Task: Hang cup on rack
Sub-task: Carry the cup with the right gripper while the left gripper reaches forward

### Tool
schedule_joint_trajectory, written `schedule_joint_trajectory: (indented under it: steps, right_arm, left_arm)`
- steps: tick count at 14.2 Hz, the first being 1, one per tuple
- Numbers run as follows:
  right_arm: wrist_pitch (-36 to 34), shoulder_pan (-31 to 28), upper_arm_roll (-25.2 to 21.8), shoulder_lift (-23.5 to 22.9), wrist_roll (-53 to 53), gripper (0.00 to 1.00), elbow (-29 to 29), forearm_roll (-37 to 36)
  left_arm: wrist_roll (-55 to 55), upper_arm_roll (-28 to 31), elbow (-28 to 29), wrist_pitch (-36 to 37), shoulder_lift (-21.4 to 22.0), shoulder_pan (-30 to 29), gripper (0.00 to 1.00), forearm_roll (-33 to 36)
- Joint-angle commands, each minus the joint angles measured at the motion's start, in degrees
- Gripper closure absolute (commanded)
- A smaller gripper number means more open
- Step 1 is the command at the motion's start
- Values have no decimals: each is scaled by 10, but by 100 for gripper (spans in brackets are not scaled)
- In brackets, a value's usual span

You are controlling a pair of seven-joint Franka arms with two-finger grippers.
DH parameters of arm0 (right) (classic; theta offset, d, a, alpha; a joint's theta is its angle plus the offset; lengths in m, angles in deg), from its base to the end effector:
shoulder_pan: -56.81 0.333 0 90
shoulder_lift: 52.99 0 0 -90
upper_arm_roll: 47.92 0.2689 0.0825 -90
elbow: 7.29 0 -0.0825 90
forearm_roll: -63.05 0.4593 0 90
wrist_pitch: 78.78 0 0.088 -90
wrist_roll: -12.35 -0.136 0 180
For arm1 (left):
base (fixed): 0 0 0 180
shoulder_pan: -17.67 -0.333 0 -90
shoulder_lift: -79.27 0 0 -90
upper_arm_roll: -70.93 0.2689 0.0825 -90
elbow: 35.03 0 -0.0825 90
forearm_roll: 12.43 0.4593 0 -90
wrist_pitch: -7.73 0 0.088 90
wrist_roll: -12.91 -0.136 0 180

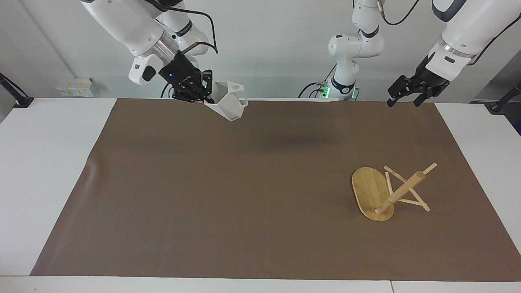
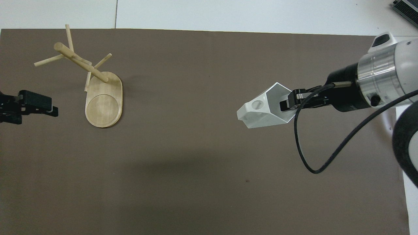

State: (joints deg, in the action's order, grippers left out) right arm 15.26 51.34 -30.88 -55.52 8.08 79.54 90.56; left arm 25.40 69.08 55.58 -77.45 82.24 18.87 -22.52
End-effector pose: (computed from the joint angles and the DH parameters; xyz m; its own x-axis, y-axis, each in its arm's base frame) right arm 0.6263 0.1859 0.5739 0.9940 0.1021 0.0397 0.1087 -0.8718 -0.4776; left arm 0.6038 -0.0576 0.5697 0.9861 0.1465 -0.0782 0.1574 -0.9744 0.1603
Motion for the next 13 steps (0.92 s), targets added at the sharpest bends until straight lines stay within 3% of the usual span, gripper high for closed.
schedule_joint_trajectory:
  steps: [1, 7, 10, 13]
  right_arm:
    - [46, -8, 26, 15, -28, 100, 25, 39]
    - [173, -8, 96, 26, -138, 100, 62, 96]
    - [241, -8, 128, 24, -187, 100, 74, 117]
    - [310, -8, 157, 24, -213, 100, 91, 141]
  left_arm:
    - [121, -16, 17, -25, 9, 5, 0, -38]
    - [368, -53, 45, -80, 21, 5, 0, -125]
    - [491, -54, 66, -138, 27, 5, 0, -207]
    - [672, -62, 65, -199, 23, 5, 0, -233]
